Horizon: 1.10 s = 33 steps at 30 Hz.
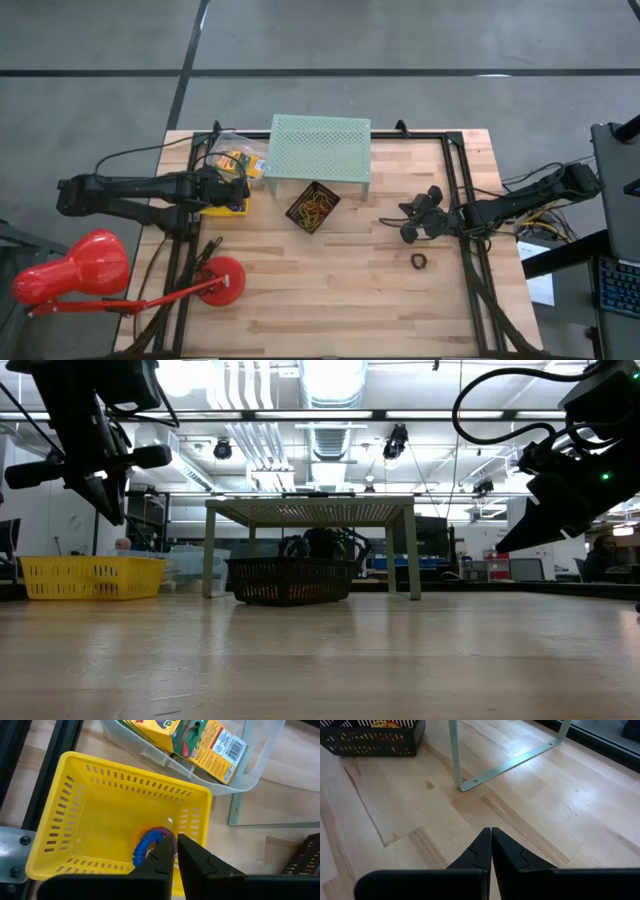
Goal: Pick & Place Office Desk Supplies
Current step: Put the black spring rubber band into the yellow bin
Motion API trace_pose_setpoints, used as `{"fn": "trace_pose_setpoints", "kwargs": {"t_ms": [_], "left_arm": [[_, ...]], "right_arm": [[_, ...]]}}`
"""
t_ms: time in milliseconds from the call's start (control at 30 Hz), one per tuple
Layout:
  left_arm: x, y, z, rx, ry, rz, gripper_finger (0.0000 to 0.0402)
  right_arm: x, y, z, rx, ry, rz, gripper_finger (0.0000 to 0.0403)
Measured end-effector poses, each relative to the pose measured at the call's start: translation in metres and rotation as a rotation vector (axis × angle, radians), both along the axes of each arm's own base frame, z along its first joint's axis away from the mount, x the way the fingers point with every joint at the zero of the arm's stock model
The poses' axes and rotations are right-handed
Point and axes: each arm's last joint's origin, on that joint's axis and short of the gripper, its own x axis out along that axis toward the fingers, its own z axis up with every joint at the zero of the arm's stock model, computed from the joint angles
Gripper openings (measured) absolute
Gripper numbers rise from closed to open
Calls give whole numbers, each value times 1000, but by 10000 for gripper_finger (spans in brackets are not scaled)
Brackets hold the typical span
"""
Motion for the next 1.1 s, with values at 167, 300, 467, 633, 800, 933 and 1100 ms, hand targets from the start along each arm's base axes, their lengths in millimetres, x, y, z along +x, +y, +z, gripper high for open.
{"fn": "trace_pose_setpoints", "kwargs": {"t_ms": [167, 300, 467, 633, 800, 933, 1100], "left_arm": [[1, 0, 0, -2, -12, -1, 27], [6, 0, 4, -23, -47, -54, 28], [18, -1, 16, 6, -112, -192, 47], [30, -1, 21, 108, -186, -276, 103], [42, 1, 24, 174, -233, -353, 157], [61, -5, 30, 293, -269, -549, 186], [84, -29, 46, 565, -327, -800, 201]], "right_arm": [[0, 0, 0, 0, 0, 1, 8], [0, 0, 0, 0, 0, 0, 8], [0, 0, 0, 0, 0, 0, 8], [0, 0, 0, 0, 0, 0, 8], [0, 0, 0, 0, 0, 0, 8], [0, 0, 0, 0, 0, 0, 8], [0, 0, 0, 0, 0, 0, 8]]}}
